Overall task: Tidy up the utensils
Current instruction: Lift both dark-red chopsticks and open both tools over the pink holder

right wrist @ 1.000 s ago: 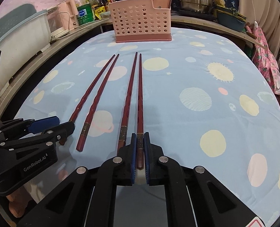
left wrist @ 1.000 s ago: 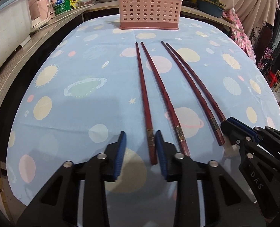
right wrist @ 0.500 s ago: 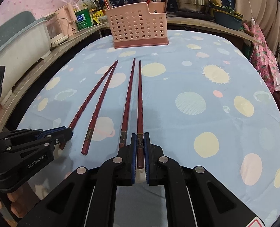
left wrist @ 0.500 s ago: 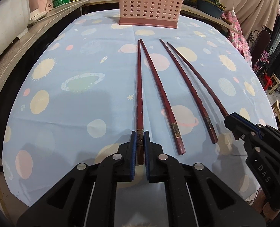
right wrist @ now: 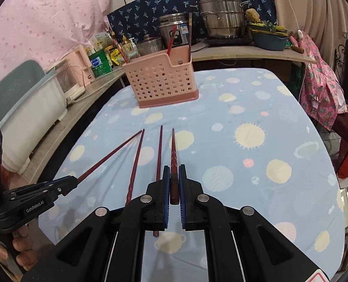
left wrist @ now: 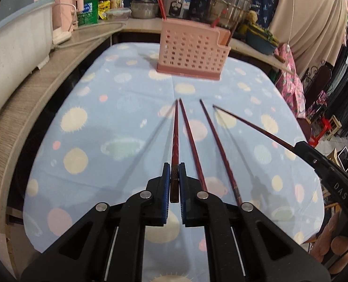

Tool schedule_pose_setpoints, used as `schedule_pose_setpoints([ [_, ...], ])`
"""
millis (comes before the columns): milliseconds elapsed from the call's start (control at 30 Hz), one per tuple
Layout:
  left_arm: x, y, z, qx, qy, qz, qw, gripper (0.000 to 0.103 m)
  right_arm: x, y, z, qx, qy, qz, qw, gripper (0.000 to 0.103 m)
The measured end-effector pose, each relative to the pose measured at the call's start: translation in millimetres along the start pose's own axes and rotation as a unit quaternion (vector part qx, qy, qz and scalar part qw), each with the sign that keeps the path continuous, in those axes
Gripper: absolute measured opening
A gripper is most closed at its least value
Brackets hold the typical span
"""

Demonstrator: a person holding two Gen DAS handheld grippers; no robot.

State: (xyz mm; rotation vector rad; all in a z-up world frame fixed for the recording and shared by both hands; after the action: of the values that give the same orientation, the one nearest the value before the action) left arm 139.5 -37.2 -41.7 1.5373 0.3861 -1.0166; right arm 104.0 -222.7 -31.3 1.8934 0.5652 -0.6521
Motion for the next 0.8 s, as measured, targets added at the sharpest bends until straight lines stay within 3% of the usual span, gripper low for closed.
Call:
schedule_pose_setpoints([
  [367, -42.2, 95.2, -20.9, -0.007, 0.015, 0.082, 0.9965, 0.007, -36.5, 99.2, -10.8, 0.007, 0.029, 0.092, 0.995, 0.007],
  [800, -64.2, 222.1, -37.6, -0.005, 0.045, 0.159, 0.9863, 0.007, -38.3, 213.0, -49.6, 0.025, 0.096, 0.163, 0.982, 0.007],
])
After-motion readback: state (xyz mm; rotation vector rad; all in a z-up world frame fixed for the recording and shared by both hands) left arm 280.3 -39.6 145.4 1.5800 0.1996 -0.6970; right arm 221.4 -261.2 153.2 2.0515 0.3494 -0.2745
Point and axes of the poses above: each gripper's, at about its wrist camera, not at the fingertips, and x roughly the way its jaws point, z to its right, y to its top, the point moved 10 cm from there along x, roughly the way its jaws point, and after that the axes turned 9 degrees about x, right-handed, at the moved point
